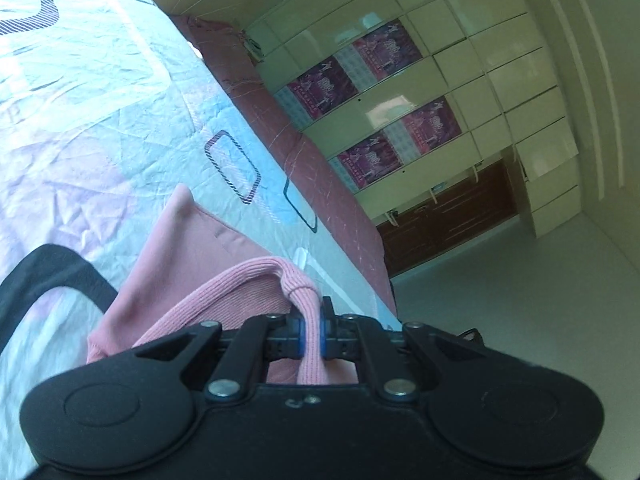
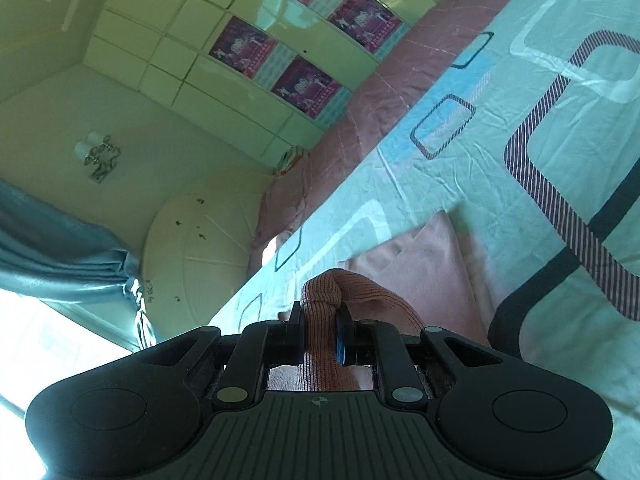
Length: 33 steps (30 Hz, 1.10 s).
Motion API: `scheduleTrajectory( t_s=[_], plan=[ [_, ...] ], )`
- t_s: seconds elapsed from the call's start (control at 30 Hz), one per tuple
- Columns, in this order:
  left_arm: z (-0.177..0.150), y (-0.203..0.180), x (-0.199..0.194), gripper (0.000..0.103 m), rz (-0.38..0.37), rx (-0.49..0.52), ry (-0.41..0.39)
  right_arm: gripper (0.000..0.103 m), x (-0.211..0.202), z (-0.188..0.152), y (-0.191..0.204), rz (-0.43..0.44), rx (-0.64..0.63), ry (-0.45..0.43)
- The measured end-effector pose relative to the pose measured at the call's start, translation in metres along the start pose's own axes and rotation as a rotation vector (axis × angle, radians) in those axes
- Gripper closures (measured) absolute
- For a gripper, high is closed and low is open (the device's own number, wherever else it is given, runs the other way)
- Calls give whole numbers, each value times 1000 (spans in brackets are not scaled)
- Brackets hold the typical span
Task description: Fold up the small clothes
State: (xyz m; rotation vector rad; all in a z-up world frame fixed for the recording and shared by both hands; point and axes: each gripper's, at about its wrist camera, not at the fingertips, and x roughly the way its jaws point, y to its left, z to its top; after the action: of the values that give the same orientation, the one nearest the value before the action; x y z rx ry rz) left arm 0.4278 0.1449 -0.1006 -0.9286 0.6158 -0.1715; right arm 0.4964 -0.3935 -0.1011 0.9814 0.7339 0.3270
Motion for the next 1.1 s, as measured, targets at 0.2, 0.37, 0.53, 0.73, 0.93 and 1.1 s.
scheduleTrajectory(
  t_s=[0.2, 0.37, 0.53, 0.73, 0.93, 1.1],
  plan=[
    [28, 32, 83, 98, 85, 6, 102, 90, 80, 25, -36, -77, 70, 58],
    [44, 42, 103, 64, 90, 54, 104, 50, 103, 39, -58, -40, 101, -7],
    [59, 28, 97, 43, 126, 234, 74, 48, 98, 51, -46, -86, -58, -46],
    [51, -1, 128, 58, 282, 643, 221, 48, 129, 36, -15, -274, -459, 95],
    [27, -10, 153, 84, 328, 857, 305, 94, 162, 0, -3, -428, -777, 188],
    [27, -19, 119, 96, 268, 840, 60, 96, 140, -9, 9, -394, -853, 44]
  ],
)
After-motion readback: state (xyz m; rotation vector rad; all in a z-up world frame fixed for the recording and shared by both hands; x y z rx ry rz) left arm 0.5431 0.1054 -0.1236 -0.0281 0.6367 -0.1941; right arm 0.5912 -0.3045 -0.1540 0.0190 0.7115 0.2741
